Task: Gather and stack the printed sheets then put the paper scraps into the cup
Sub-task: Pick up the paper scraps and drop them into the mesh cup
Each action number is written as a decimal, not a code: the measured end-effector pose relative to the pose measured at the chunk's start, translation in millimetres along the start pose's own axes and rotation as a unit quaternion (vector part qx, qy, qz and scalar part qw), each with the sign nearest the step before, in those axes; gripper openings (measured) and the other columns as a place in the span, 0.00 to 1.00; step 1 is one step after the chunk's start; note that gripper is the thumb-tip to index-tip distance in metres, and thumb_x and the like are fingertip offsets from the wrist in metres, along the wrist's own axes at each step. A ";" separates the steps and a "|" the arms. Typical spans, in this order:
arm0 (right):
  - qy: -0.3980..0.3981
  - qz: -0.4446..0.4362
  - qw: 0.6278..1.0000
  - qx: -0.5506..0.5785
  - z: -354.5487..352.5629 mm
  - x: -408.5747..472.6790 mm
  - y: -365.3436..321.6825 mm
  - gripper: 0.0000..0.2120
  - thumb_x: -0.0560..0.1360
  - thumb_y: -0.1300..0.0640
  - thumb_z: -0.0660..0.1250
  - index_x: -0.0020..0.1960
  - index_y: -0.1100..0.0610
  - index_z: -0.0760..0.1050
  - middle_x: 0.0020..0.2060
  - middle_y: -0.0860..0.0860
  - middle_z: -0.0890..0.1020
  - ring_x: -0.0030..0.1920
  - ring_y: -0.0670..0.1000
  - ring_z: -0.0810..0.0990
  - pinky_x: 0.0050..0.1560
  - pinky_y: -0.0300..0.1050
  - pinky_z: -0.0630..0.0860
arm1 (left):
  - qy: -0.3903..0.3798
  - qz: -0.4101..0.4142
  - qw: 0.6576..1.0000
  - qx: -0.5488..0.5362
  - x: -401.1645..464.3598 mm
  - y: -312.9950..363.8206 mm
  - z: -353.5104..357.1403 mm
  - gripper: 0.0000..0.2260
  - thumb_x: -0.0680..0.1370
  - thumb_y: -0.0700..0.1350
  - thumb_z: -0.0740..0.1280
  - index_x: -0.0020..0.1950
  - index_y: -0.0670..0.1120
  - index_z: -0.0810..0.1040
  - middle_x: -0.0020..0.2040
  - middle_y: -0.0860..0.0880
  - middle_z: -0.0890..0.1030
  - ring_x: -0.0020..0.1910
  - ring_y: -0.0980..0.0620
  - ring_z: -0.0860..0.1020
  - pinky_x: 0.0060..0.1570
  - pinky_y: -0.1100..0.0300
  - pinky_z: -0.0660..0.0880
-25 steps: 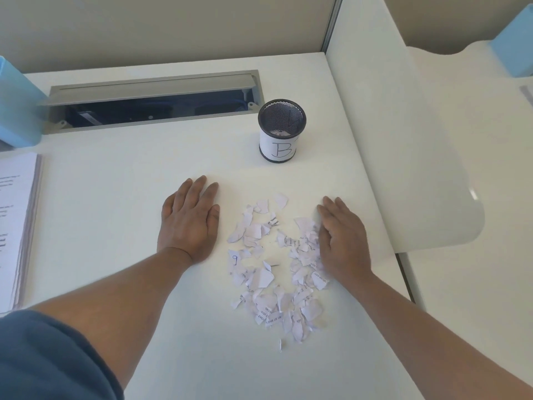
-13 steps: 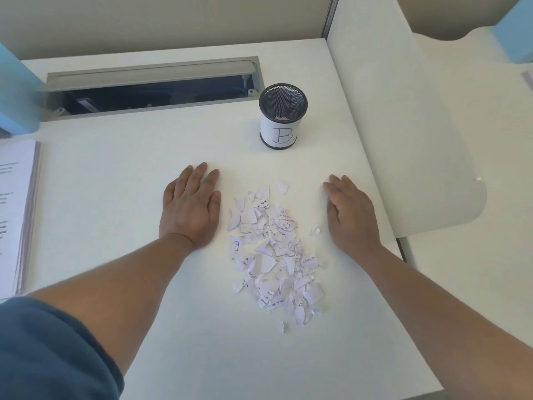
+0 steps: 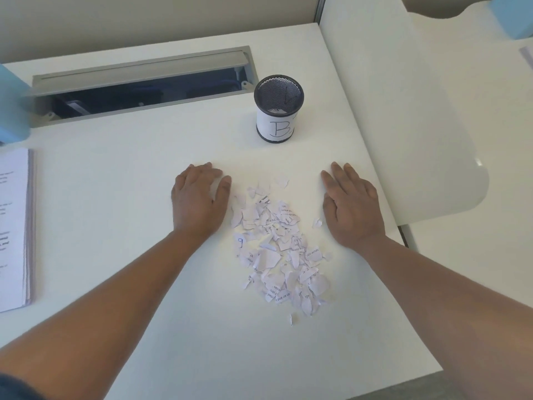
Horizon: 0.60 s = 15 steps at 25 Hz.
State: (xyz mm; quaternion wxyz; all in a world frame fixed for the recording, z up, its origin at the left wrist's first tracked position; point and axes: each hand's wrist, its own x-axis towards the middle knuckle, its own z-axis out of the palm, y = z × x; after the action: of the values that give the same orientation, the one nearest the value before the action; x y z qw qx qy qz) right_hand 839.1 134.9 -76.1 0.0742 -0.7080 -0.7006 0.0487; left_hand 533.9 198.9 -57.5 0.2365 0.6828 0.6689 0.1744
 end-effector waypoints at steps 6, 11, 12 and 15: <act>-0.006 0.011 1.000 -0.005 0.0 2.9 1.0 0.26 0.81 0.51 0.50 0.77 0.53 0.68 0.78 0.53 0.67 0.79 0.59 0.62 0.72 0.57 0.62 | -0.224 0.215 0.950 -0.026 -6.6 60.8 12.6 0.21 0.78 0.54 0.73 0.70 0.51 0.79 0.68 0.55 0.78 0.69 0.53 0.71 0.68 0.54 0.71; -0.013 -0.008 1.000 -0.024 0.6 3.6 4.6 0.27 0.81 0.51 0.49 0.78 0.54 0.66 0.79 0.54 0.65 0.80 0.59 0.60 0.72 0.58 0.62 | -0.326 0.214 0.919 0.063 -0.2 84.4 17.1 0.18 0.79 0.48 0.73 0.69 0.53 0.79 0.62 0.55 0.75 0.61 0.52 0.70 0.58 0.52 0.73; -0.016 -0.021 0.999 -0.028 0.5 4.6 5.8 0.27 0.81 0.51 0.49 0.78 0.55 0.65 0.80 0.55 0.64 0.80 0.60 0.60 0.72 0.58 0.61 | -0.330 0.220 0.914 0.079 1.3 86.8 16.9 0.15 0.79 0.46 0.72 0.66 0.51 0.81 0.60 0.54 0.75 0.59 0.51 0.72 0.57 0.51 0.74; -0.029 -0.075 0.996 -0.035 0.0 7.2 9.7 0.27 0.82 0.52 0.48 0.79 0.56 0.64 0.80 0.55 0.63 0.81 0.60 0.57 0.75 0.58 0.61 | -0.344 0.208 0.913 0.070 1.4 88.4 17.0 0.11 0.80 0.43 0.71 0.62 0.48 0.83 0.56 0.52 0.77 0.54 0.48 0.76 0.55 0.50 0.76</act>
State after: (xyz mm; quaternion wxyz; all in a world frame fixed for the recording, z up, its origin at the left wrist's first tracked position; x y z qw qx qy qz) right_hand 848.8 142.1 -77.6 0.0329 -0.6537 -0.7550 0.0388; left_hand 616.8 199.4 -22.5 0.3620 0.8392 0.3992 -0.0728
